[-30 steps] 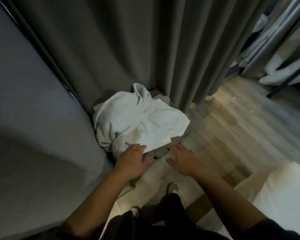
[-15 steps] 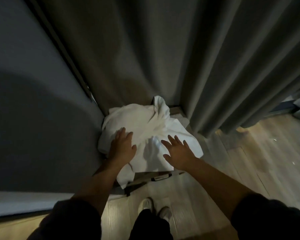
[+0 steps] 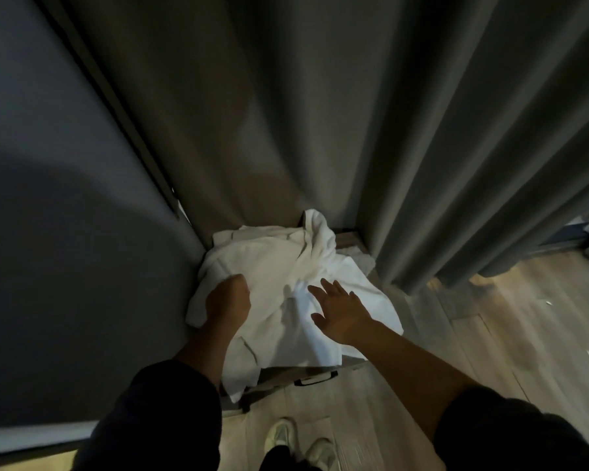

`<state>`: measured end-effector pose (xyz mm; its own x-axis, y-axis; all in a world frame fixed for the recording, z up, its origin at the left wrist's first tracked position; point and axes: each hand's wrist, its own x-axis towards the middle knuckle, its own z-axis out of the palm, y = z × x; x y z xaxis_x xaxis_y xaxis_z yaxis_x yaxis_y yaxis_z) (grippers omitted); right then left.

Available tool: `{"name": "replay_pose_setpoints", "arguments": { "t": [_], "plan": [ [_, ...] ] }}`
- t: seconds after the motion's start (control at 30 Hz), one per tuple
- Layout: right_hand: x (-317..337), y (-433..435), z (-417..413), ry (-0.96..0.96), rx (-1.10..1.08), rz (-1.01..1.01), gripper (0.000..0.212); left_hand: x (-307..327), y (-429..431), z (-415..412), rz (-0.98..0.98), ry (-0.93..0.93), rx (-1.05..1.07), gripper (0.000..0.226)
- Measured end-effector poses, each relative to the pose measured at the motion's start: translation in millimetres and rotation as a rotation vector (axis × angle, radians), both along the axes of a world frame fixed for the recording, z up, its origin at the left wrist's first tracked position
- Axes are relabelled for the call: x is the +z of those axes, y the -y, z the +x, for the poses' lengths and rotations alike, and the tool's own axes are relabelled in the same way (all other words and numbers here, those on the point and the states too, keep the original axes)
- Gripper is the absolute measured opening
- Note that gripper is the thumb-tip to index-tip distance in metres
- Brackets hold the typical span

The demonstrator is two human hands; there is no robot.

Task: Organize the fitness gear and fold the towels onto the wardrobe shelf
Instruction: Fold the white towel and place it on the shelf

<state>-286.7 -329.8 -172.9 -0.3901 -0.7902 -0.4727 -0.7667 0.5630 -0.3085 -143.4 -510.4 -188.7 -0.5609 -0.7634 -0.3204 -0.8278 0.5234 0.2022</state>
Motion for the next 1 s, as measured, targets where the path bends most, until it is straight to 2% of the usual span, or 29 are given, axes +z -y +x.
{"name": "replay_pose_setpoints", "arguments": {
  "t": [0.1, 0.2, 0.37, 0.53, 0.7, 0.77, 0.87, 0.93, 1.0],
  "plan": [
    [1, 10, 5, 0.039, -0.019, -0.02, 0.063, 3, 1, 2, -0.038, -0.044, 0.027, 0.031],
    [3, 25, 12, 0.085, -0.03, -0.084, 0.063, 8, 5, 8, 0.044, -0.085, 0.104, 0.041],
    [9, 61, 11, 0.213, -0.025, -0.213, 0.07, 21, 20, 19, 0.051, -0.299, 0.086, 0.023],
    [18, 102, 14, 0.236, -0.186, -0.397, 0.073, 29, 16, 35, 0.079, -0.322, 0.002, 0.012],
    [15, 135, -2, 0.283, -0.185, -0.263, 0.07, 32, 9, 41, 0.155, -0.32, -0.048, 0.002],
    [11, 137, -4, 0.214, -0.163, -0.183, 0.067, 34, 9, 45, 0.156, -0.326, -0.073, 0.012],
    [8, 135, -3, 0.164, -0.245, -0.268, 0.045, 35, 11, 49, 0.146, -0.263, -0.095, 0.014],
    [14, 131, -5, 0.008, -0.242, -0.353, 0.025, 39, 12, 45, 0.14, -0.207, -0.101, 0.013],
    [27, 125, -8, -0.182, -0.166, -0.371, 0.019, 45, 12, 42, 0.139, -0.172, -0.103, 0.018]
  ]
}}
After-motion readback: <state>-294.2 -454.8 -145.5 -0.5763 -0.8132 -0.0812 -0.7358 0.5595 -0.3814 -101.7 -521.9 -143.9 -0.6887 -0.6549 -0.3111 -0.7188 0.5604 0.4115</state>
